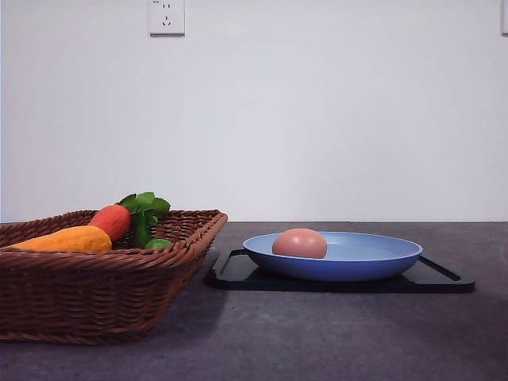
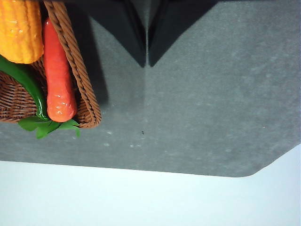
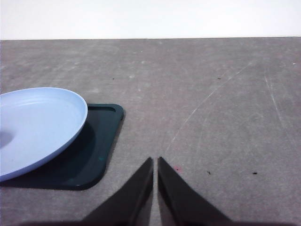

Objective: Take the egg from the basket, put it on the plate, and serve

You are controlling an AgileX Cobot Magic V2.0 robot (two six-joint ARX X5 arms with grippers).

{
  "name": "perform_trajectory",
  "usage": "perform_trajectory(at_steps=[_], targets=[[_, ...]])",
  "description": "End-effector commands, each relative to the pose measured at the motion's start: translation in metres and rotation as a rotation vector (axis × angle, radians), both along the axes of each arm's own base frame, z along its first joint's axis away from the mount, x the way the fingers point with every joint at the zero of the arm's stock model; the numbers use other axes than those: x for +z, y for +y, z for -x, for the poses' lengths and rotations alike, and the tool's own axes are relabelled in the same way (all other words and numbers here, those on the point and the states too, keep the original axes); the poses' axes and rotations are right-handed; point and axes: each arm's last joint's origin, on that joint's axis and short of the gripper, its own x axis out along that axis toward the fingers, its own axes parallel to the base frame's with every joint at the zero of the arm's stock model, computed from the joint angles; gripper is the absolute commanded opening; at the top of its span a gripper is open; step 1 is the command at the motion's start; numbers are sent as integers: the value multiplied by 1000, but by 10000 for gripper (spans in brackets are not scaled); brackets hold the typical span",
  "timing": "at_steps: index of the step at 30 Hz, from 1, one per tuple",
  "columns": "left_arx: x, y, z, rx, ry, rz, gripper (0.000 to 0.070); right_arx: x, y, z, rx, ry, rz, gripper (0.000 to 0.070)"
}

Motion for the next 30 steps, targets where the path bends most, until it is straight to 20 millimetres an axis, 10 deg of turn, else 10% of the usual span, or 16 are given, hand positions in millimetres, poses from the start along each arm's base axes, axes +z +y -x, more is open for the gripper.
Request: perform_trajectory(at_steps=[1,30], targets=[[-8,0,-1,-3,11,2,0,0,0,0,-2,-5,-11,0],[-8,0,-1,-3,11,2,0,0,0,0,-2,-5,-11,0]])
